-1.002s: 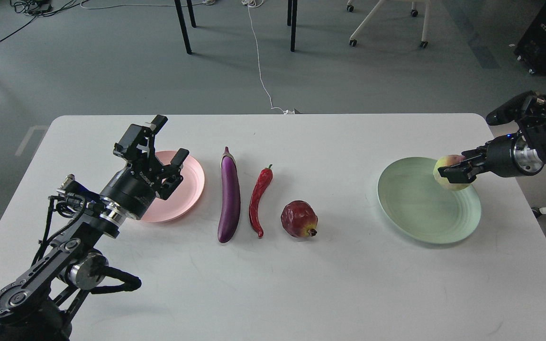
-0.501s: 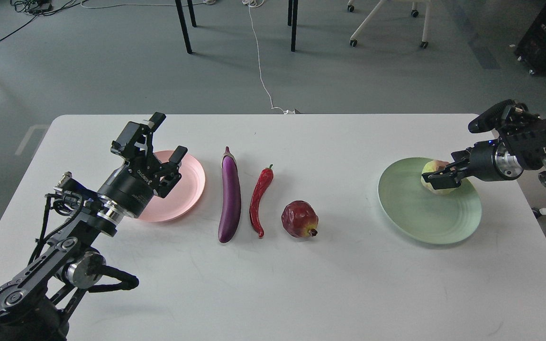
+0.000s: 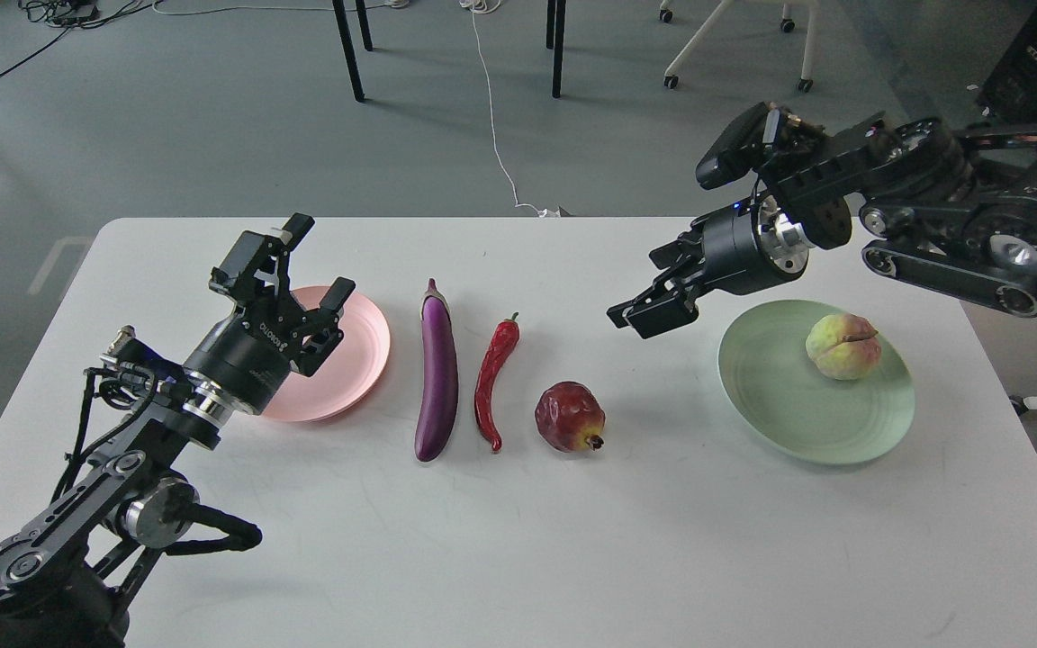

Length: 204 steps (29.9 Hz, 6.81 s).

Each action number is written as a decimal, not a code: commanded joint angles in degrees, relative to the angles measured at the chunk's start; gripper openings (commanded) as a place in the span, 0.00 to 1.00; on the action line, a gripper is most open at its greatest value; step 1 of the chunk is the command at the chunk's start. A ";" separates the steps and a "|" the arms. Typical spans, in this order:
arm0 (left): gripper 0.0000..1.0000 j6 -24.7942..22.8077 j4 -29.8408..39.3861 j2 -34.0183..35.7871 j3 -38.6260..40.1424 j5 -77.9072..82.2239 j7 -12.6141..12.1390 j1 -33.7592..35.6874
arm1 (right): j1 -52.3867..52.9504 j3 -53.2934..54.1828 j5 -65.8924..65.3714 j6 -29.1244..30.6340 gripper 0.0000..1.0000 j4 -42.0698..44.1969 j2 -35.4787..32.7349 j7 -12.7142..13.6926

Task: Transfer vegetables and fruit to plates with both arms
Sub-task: 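Reach the right gripper down and grasp the red fruit, then lift the red fruit and place it on the green plate, then withdraw the right gripper away from the green plate, then reach the left gripper over the red chili pepper and grasp it, then lift the chili pepper and lower it onto the pink plate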

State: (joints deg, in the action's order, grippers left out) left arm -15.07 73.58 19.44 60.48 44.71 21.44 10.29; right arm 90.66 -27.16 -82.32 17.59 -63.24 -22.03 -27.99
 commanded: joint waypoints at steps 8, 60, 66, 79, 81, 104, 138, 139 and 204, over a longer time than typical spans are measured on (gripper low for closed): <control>1.00 0.04 -0.02 -0.02 -0.01 0.02 0.01 -0.18 | -4.61 -1.93 -0.03 0.25 0.98 6.10 12.53 -0.01; 0.99 -0.05 2.80 1.57 2.63 0.02 0.01 -4.13 | 1.27 -7.29 -0.99 -0.19 0.39 10.17 3.52 -0.01; 0.99 -0.05 2.88 1.30 2.37 0.02 -0.08 -4.13 | -4.16 -8.09 -5.83 -0.37 0.40 9.01 -6.61 -0.01; 1.00 -0.05 3.32 1.48 2.37 0.02 -0.08 -4.13 | -12.09 -8.00 -6.01 -5.90 0.97 9.63 -9.43 -0.01; 1.00 -0.05 3.58 1.48 2.37 0.02 -0.08 -4.13 | -12.09 -7.82 -6.01 -5.90 0.97 9.45 -9.96 -0.01; 1.00 0.13 6.75 3.94 0.61 17.40 -0.17 -0.71 | -34.84 28.82 87.01 -4.24 0.98 7.78 -20.94 -0.01; 0.98 0.92 -37.80 -14.07 -59.51 62.16 -0.87 51.59 | -47.68 35.15 104.56 10.41 0.98 15.69 -20.07 -0.01; 0.98 0.83 -38.51 -14.60 -59.60 62.08 -0.87 51.50 | -47.68 35.24 104.56 10.41 0.98 15.69 -20.15 -0.01; 0.09 -3.56 -29.99 10.69 -69.27 39.40 -2.19 55.29 | -48.47 35.16 103.77 10.41 0.98 15.69 -21.47 -0.01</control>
State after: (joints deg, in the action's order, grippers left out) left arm -18.95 43.70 25.78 -8.53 83.01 18.45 67.90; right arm 42.25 8.07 21.53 28.00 -47.56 -43.68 -28.00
